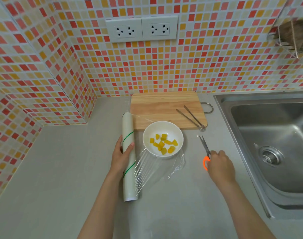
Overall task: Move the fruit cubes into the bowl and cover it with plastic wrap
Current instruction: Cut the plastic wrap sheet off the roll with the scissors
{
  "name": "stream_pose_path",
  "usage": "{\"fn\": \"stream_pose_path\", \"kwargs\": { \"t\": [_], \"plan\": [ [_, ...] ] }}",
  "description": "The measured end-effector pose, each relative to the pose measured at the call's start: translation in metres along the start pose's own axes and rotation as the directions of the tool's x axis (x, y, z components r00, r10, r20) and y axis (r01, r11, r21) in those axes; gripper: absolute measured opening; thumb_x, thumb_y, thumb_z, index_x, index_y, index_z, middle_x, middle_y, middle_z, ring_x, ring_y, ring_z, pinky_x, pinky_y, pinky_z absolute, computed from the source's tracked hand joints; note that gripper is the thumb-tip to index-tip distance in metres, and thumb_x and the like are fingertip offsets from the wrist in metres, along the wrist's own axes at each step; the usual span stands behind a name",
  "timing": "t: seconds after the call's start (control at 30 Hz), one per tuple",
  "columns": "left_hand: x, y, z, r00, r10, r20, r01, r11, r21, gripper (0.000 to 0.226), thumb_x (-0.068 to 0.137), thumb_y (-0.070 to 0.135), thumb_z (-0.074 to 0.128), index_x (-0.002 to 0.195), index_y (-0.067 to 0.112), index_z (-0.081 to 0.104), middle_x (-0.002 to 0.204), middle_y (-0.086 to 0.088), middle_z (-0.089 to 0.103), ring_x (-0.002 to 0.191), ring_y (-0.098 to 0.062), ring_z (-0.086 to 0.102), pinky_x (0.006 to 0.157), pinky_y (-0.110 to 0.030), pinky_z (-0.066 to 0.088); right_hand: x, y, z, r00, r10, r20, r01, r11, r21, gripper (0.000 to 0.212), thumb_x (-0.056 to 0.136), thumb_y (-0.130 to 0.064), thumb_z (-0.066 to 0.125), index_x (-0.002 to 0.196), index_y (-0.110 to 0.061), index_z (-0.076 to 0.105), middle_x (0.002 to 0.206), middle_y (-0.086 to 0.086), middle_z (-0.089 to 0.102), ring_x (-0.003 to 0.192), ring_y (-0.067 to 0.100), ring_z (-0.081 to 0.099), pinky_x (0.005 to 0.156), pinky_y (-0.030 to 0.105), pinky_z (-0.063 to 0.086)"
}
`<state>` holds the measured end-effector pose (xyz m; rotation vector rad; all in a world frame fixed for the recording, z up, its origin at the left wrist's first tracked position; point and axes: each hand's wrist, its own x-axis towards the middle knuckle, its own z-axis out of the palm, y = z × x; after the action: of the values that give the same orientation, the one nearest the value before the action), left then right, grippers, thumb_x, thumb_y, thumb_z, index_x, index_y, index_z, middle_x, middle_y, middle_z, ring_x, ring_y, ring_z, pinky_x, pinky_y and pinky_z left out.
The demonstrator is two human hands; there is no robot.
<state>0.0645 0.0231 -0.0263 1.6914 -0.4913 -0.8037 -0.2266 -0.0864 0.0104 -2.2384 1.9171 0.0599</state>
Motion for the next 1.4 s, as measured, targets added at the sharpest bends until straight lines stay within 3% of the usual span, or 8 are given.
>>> {"fn": "stream_pose_path", "kwargs": {
  "t": [0.17, 0.3, 0.4, 0.47, 0.57, 0.67, 0.93, 1.4],
  "plan": [
    [-0.001, 0.002, -0.001, 1.0, -0.015, 0.017, 0.015, 1.0, -0.021, 0.065, 0.085, 0.037, 0.066, 0.143, 0.033, 0.036, 0.134, 0.001, 0.056, 0.112, -0.015, 0.06, 0.096, -0.034, 0.049, -0.018, 0.0, -0.021, 0.986, 0.018, 0.165, -0.061, 0.963, 0.262, 0.008, 0.08, -0.01, 0.056, 0.077, -0.005, 0.061, 0.083, 0.018, 0.067, 0.078, 0.034, 0.064, 0.067, 0.033, 0.049],
    [-0.003, 0.003, -0.002, 1.0, -0.02, 0.019, 0.02, 1.0, -0.023, 0.066, 0.085, 0.037, 0.066, 0.143, 0.032, 0.035, 0.136, -0.001, 0.055, 0.116, -0.018, 0.058, 0.101, -0.04, 0.047, -0.059, 0.004, -0.023, 0.891, -0.163, 0.424, -0.236, 0.632, 0.738, 0.008, 0.081, 0.004, 0.058, 0.087, 0.001, 0.063, 0.052, 0.013, 0.061, 0.04, 0.021, 0.055, 0.044, 0.021, 0.046],
    [-0.004, 0.004, -0.002, 1.0, -0.023, 0.021, 0.024, 0.999, -0.025, 0.067, 0.085, 0.037, 0.066, 0.143, 0.032, 0.035, 0.136, -0.002, 0.055, 0.115, -0.018, 0.058, 0.099, -0.037, 0.048, -0.097, 0.006, -0.017, 0.782, -0.372, 0.501, -0.251, 0.546, 0.799, 0.019, 0.086, 0.007, 0.051, 0.101, -0.004, 0.054, 0.061, 0.01, 0.058, 0.044, 0.016, 0.052, 0.044, 0.021, 0.04],
    [-0.004, 0.005, -0.002, 1.0, -0.022, 0.022, 0.022, 0.999, -0.023, 0.067, 0.085, 0.037, 0.066, 0.143, 0.032, 0.035, 0.136, -0.002, 0.055, 0.115, -0.018, 0.059, 0.098, -0.035, 0.048, -0.12, 0.0, -0.015, 0.651, -0.511, 0.561, -0.245, 0.558, 0.793, 0.019, 0.087, -0.008, 0.06, 0.104, -0.008, 0.052, 0.063, 0.001, 0.058, 0.05, 0.013, 0.053, 0.046, 0.021, 0.038],
    [-0.003, 0.004, -0.001, 1.0, -0.019, 0.024, 0.02, 0.999, -0.027, 0.067, 0.085, 0.038, 0.066, 0.143, 0.032, 0.035, 0.136, -0.001, 0.055, 0.115, -0.017, 0.058, 0.099, -0.035, 0.047, -0.146, -0.024, -0.008, 0.493, -0.571, 0.656, -0.277, 0.612, 0.74, 0.05, 0.064, -0.042, 0.071, 0.1, -0.014, 0.051, 0.07, -0.003, 0.057, 0.057, 0.012, 0.053, 0.052, 0.023, 0.039],
    [-0.004, 0.004, -0.002, 0.999, -0.023, 0.025, 0.024, 0.999, -0.03, 0.067, 0.084, 0.039, 0.066, 0.143, 0.033, 0.035, 0.136, -0.001, 0.055, 0.115, -0.017, 0.059, 0.098, -0.035, 0.048, -0.153, -0.054, 0.004, 0.442, -0.562, 0.699, -0.359, 0.604, 0.712, 0.051, 0.062, -0.047, 0.072, 0.096, -0.017, 0.05, 0.074, 0.003, 0.057, 0.063, 0.017, 0.055, 0.056, 0.026, 0.038],
    [-0.005, 0.006, -0.001, 1.0, -0.007, 0.023, 0.008, 0.999, -0.034, 0.066, 0.086, 0.036, 0.065, 0.144, 0.03, 0.034, 0.14, 0.003, 0.051, 0.118, -0.013, 0.055, 0.095, -0.025, 0.043, -0.136, -0.099, 0.009, 0.574, -0.534, 0.621, -0.287, 0.579, 0.763, 0.037, 0.076, -0.05, 0.067, 0.094, -0.023, 0.048, 0.067, -0.005, 0.057, 0.055, 0.01, 0.061, 0.043, 0.017, 0.035],
    [-0.006, 0.008, -0.004, 1.0, 0.001, 0.028, 0.002, 0.995, -0.096, 0.058, 0.09, 0.032, 0.061, 0.142, 0.03, 0.038, 0.137, 0.001, 0.055, 0.119, -0.016, 0.057, 0.102, -0.035, 0.045, -0.13, -0.119, 0.027, 0.756, -0.432, 0.492, -0.305, 0.432, 0.849, 0.035, 0.071, -0.041, 0.076, 0.081, -0.016, 0.054, 0.053, 0.0, 0.052, 0.035, 0.012, 0.05, 0.039, 0.014, 0.037]
  ]
}}
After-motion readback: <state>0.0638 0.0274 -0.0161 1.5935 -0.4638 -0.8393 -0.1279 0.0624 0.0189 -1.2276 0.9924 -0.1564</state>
